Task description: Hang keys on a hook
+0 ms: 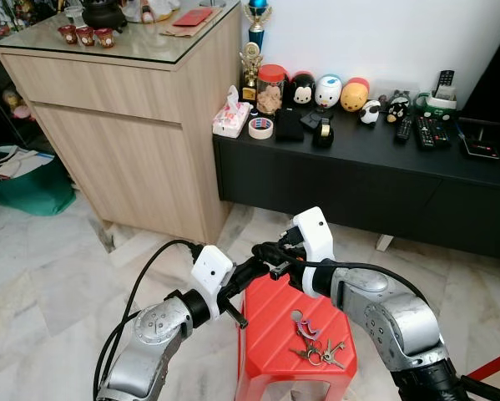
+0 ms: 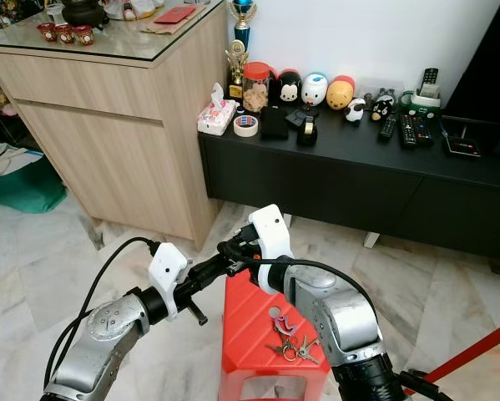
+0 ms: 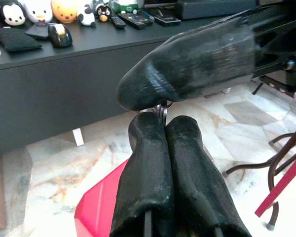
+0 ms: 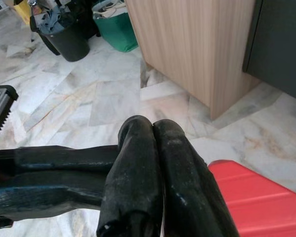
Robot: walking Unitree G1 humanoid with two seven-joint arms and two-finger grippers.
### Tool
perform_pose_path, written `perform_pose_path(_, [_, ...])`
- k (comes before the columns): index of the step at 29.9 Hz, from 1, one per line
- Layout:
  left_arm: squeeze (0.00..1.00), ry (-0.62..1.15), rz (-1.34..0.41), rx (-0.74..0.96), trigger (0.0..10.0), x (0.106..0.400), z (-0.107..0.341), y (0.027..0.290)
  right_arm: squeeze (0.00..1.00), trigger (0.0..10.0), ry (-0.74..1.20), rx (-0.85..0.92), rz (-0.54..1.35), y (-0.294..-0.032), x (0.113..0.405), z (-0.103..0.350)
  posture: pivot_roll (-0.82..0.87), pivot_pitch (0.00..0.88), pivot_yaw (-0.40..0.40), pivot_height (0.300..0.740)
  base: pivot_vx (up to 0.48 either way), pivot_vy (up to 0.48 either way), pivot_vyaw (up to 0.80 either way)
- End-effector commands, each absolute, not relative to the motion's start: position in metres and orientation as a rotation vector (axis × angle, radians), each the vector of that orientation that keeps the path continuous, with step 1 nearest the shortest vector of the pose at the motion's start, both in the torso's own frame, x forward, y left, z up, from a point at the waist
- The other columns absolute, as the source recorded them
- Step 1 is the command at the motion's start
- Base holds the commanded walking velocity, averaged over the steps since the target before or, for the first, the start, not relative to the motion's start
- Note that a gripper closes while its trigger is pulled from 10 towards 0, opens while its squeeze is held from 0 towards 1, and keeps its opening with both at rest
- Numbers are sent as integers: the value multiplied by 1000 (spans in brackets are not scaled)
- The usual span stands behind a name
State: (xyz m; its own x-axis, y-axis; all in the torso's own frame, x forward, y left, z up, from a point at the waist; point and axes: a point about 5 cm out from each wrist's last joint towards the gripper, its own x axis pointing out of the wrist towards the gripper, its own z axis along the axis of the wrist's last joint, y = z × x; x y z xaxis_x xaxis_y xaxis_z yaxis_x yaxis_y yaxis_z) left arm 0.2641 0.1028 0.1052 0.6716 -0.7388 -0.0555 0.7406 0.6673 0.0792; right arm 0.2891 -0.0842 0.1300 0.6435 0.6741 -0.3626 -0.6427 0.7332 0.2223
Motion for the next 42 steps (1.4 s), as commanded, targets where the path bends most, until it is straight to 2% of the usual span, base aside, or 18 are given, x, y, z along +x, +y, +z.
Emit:
perform_pose_path(1, [0, 6, -859, 115, 0, 260, 109, 102, 0, 10000, 427, 65, 720, -90, 295, 133, 85, 50, -56, 740, 0, 0, 0])
perform_pose_path(10, [0, 25, -874, 144, 0, 259, 106, 101, 0, 10000, 424, 60, 707, -92, 297, 133, 87, 52, -59, 740, 0, 0, 0])
perform_pose_path(16, [0, 70, -852, 225, 0, 260, 99, 114, 0, 10000, 419, 57, 695, -94, 299, 134, 88, 54, -59, 740, 0, 0, 0])
perform_pose_path(23, [0, 71, -840, 235, 0, 260, 99, 116, 0, 10000, 416, 61, 695, -93, 299, 134, 86, 52, -59, 740, 0, 0, 0])
perform_pose_path(24, [0, 73, -836, 237, 2157, 260, 98, 116, 0, 10000, 416, 61, 695, -93, 299, 134, 86, 52, -59, 740, 0, 0, 0])
perform_pose_path(25, [0, 76, -831, 246, 2157, 261, 98, 116, 0, 10000, 416, 61, 696, -93, 299, 134, 86, 52, -59, 740, 0, 0, 0])
perform_pose_path(26, [0, 81, -828, 256, 10000, 261, 96, 117, 0, 10000, 415, 61, 698, -93, 300, 134, 86, 52, -59, 740, 0, 0, 0])
perform_pose_path(28, [0, 82, -827, 252, 10000, 261, 96, 117, 0, 10000, 416, 59, 702, -92, 300, 134, 85, 53, -61, 740, 0, 0, 0])
perform_pose_path(29, [1000, 74, -824, 243, 10000, 262, 98, 118, 0, 10000, 419, 55, 715, -92, 299, 134, 84, 52, -61, 740, 0, 0, 0])
perform_pose_path(42, [1000, 39, -877, 199, 10000, 264, 107, 112, 0, 10000, 420, 34, 831, -84, 289, 137, 81, 48, -65, 740, 0, 0, 0])
